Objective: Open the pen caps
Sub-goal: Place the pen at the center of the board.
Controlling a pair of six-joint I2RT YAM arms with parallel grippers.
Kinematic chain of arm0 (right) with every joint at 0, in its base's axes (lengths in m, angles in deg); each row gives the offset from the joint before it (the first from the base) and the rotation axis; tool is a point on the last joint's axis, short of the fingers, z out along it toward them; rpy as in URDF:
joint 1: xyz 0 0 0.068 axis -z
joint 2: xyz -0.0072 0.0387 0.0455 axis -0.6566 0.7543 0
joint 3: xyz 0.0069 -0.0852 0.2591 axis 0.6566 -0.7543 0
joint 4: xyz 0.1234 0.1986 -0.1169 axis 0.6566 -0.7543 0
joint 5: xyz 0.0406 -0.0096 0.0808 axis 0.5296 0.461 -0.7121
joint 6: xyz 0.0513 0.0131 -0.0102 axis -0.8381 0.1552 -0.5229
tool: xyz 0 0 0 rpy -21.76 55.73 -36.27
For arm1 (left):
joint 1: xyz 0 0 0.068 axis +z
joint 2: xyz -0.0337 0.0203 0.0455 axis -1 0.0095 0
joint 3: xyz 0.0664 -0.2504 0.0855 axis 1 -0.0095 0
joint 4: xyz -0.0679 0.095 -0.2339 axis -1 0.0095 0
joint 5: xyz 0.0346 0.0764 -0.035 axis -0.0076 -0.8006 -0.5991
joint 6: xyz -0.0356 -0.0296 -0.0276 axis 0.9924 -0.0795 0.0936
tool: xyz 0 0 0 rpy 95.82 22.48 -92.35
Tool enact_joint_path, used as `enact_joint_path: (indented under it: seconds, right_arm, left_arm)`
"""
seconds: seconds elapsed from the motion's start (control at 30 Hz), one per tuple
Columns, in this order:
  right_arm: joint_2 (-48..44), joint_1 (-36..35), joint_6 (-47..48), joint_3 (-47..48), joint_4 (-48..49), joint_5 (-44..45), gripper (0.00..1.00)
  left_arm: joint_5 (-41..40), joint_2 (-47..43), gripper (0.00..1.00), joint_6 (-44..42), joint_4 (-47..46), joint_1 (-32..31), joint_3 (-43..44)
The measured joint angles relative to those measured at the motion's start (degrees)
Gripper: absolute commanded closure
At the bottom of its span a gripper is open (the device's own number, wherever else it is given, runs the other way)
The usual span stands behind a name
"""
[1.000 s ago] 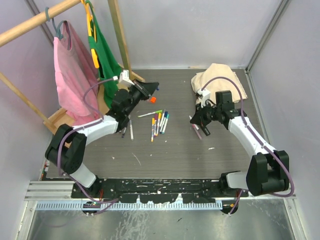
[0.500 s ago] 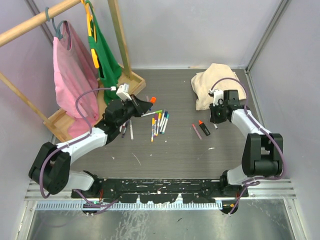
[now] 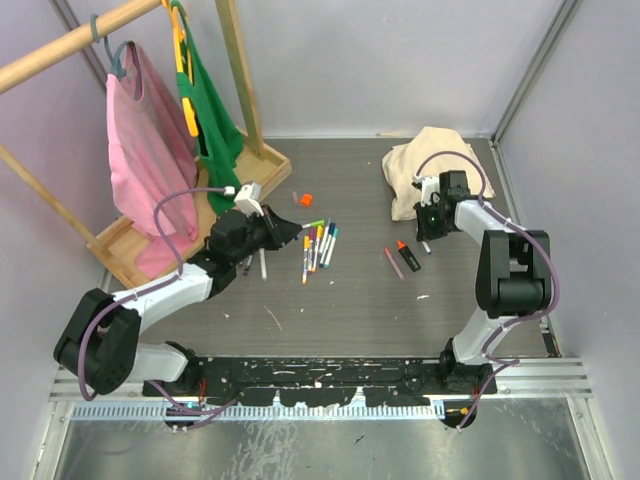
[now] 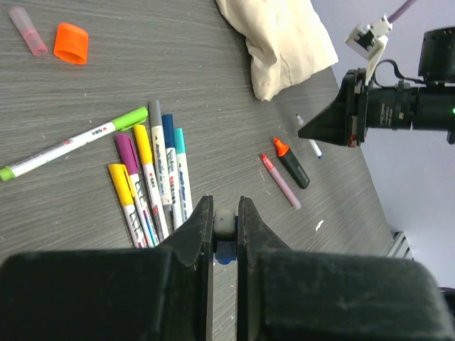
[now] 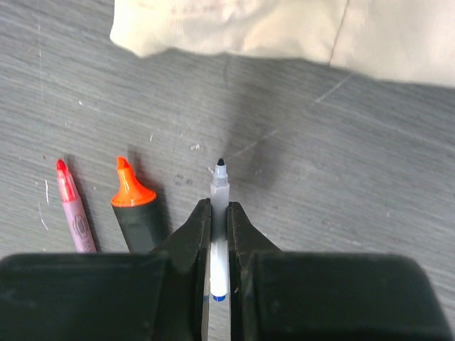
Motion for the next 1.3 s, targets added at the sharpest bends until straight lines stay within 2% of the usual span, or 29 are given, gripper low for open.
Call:
enact_joint_path:
  seconds: [0.17, 0.53, 0.7, 0.9, 1.3]
  right_arm:
    - [4.5, 0.0, 0.1, 4.3, -0.6, -2.4, 0.89]
    - [5.9, 0.0, 2.9, 4.2, -4.0, -4.1, 0.81]
    - [6.3, 0.2, 3.8, 4.2, -4.9, -4.5, 0.7]
    - [6.3, 0.8, 4.0, 4.3, -5.7, -5.7, 0.63]
    - [5.9, 3.7, 4.5, 4.3, -7.8, -10.0, 0.6]
  left_arm:
    - [0.5, -0.3, 1.0, -0.1, 0.5, 0.0, -0.3]
    - [1.5, -2.2, 1.0, -0.1, 0.9, 0.0, -1.2]
    - [2.4, -1.6, 1.0, -0.1, 0.9, 0.0, -1.2]
    - [3.5, 0.5, 0.99, 0.0, 1.2, 0.0, -1.1]
    - [4.4, 0.7, 0.97, -0.1, 1.8, 0.0, -0.8]
